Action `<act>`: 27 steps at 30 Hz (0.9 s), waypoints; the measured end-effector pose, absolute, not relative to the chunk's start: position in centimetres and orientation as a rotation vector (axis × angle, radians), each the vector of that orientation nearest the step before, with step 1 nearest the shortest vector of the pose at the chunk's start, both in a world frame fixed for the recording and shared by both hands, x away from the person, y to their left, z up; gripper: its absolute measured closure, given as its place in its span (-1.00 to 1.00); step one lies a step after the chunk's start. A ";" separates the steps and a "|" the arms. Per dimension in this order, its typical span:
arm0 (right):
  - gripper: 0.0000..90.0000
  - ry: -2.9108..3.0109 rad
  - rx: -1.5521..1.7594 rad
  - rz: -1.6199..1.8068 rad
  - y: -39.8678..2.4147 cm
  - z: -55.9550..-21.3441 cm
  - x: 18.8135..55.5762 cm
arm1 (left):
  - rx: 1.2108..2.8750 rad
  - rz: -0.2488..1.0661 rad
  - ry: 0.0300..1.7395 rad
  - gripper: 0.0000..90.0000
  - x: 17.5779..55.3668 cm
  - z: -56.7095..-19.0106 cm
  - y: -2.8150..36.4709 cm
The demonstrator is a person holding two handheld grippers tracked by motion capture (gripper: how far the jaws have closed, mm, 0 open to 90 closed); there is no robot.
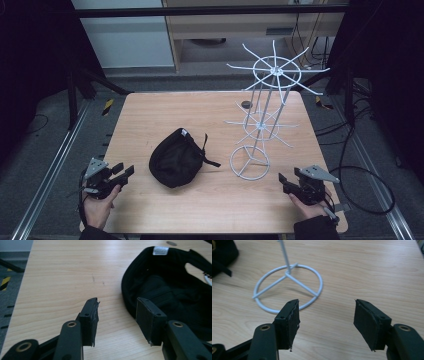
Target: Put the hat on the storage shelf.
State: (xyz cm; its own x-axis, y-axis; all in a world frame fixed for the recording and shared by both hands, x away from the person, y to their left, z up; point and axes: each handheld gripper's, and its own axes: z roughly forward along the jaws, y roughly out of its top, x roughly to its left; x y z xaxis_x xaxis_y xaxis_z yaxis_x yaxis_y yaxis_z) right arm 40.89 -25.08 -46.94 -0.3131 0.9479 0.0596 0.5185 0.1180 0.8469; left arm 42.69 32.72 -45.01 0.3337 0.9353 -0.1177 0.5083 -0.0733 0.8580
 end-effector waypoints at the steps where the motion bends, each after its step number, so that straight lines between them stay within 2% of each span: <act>1: -0.13 1.908 1.403 1.116 -24.6 -46.8 40.7 | 1.723 0.603 1.283 0.16 42.5 -44.9 32.3; 10: 0.03 1.997 1.349 1.115 -22.8 -46.8 40.6 | 1.771 0.564 1.192 0.17 42.0 -44.2 30.4; 27: 0.08 2.030 1.327 1.116 -22.0 -47.0 40.7 | 1.859 0.511 1.028 0.08 42.0 -42.6 26.6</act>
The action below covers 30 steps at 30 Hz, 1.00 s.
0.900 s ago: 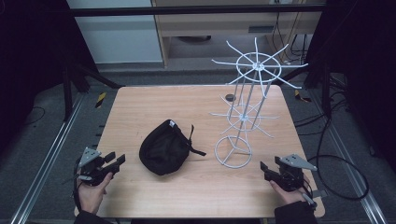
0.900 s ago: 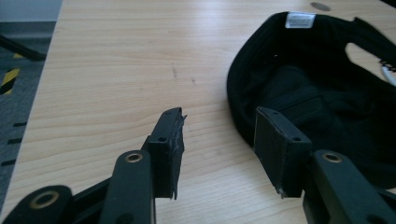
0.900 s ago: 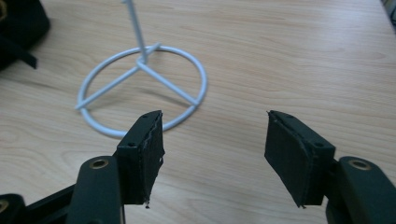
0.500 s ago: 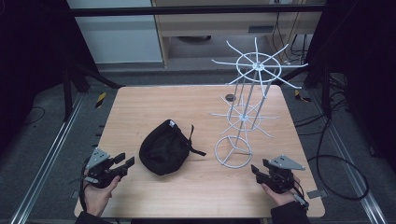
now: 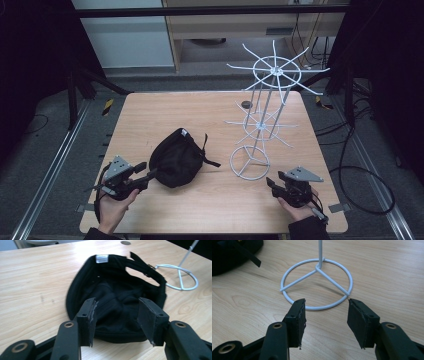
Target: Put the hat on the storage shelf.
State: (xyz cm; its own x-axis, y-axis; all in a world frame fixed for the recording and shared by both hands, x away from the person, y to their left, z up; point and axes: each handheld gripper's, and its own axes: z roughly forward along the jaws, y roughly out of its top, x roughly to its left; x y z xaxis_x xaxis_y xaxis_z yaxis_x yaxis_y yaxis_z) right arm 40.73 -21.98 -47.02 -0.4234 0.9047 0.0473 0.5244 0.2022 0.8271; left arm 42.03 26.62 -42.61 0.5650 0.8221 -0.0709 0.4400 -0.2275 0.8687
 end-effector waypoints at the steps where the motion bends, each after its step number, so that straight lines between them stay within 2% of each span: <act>1: 0.09 2.031 1.328 1.117 -21.9 -47.0 40.7 | 1.859 0.511 1.028 0.07 42.0 -42.6 26.6; 21: 0.19 2.060 1.311 1.124 -21.6 -47.1 40.7 | 2.064 0.434 0.913 -0.02 42.5 -44.7 21.7; 28: 0.19 2.070 1.311 1.123 -21.6 -47.1 40.8 | 2.123 0.422 0.898 0.02 42.8 -45.6 20.8; 30: 0.19 2.072 1.311 1.126 -21.5 -47.1 40.8 | 2.150 0.421 0.896 0.11 42.9 -45.9 20.6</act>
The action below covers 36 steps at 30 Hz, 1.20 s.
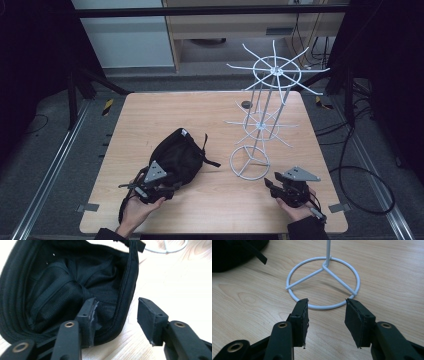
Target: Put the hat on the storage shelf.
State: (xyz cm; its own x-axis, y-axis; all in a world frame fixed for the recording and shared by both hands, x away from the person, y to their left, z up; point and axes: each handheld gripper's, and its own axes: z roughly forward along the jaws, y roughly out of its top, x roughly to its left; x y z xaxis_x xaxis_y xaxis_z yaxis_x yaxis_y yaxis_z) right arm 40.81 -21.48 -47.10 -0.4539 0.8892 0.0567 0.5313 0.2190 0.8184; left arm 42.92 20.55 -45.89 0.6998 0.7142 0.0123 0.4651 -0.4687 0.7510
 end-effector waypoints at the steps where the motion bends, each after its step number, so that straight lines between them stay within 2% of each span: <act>1: 0.20 2.074 1.304 1.122 -21.5 -47.1 40.8 | 2.156 0.420 0.898 0.14 43.0 -46.0 20.5; 8: 0.22 2.079 1.301 1.128 -21.3 -47.2 40.9 | 2.191 0.407 0.907 0.33 43.4 -46.5 20.3; 10: 0.24 2.086 1.303 1.132 -21.2 -47.1 40.9 | 2.198 0.401 0.905 0.46 43.5 -46.6 20.2; 11: 0.24 2.086 1.303 1.132 -21.2 -47.1 40.9 | 2.202 0.394 0.904 0.46 43.5 -46.6 20.2; 13: 0.27 2.093 1.290 1.139 -21.0 -47.1 40.9 | 2.210 0.382 0.902 0.68 43.7 -46.7 20.2; 16: 0.29 2.098 1.288 1.150 -20.9 -47.1 40.9 | 2.210 0.377 0.898 0.78 43.7 -46.6 20.1; 36: 0.28 2.152 1.131 1.290 -17.7 -46.6 40.4 | 2.009 0.371 0.833 0.85 42.4 -42.9 20.9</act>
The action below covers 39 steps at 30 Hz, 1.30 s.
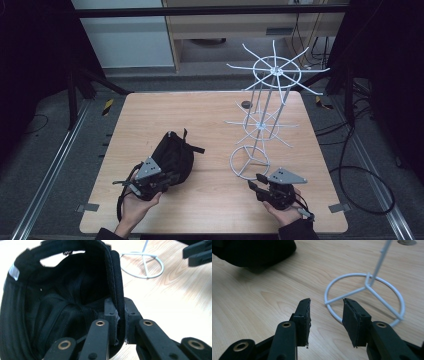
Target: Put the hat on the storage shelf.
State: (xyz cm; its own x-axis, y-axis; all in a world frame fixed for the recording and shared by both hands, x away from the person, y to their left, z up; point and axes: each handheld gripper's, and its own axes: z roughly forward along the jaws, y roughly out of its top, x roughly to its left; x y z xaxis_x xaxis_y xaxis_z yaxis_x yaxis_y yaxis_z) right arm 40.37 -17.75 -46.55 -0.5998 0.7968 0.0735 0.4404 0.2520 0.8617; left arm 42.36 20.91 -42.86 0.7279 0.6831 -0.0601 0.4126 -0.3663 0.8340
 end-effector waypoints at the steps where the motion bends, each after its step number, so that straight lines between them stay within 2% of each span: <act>1: 0.28 2.155 1.121 1.299 -17.4 -46.5 40.3 | 2.001 0.370 0.830 0.85 42.3 -42.7 20.9; 25: 0.21 2.237 0.841 1.459 -8.7 -46.3 41.5 | 1.804 0.331 0.766 0.85 41.1 -36.2 21.8; 29: 0.25 2.195 0.806 1.496 -6.6 -46.4 42.3 | 1.801 0.319 0.757 0.85 41.1 -35.7 21.5; 39: 0.25 2.141 0.811 1.551 -5.4 -46.4 43.5 | 1.798 0.263 0.748 0.85 40.9 -35.7 20.7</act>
State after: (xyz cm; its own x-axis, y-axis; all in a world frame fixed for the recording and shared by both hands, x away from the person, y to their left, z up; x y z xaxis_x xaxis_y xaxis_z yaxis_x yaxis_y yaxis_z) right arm 43.47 -5.37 -46.41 -0.7640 0.6444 0.0330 0.2321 0.2268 0.9459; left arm 40.92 20.72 -35.72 0.7749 0.6053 -0.1819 0.3585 -0.1838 0.9153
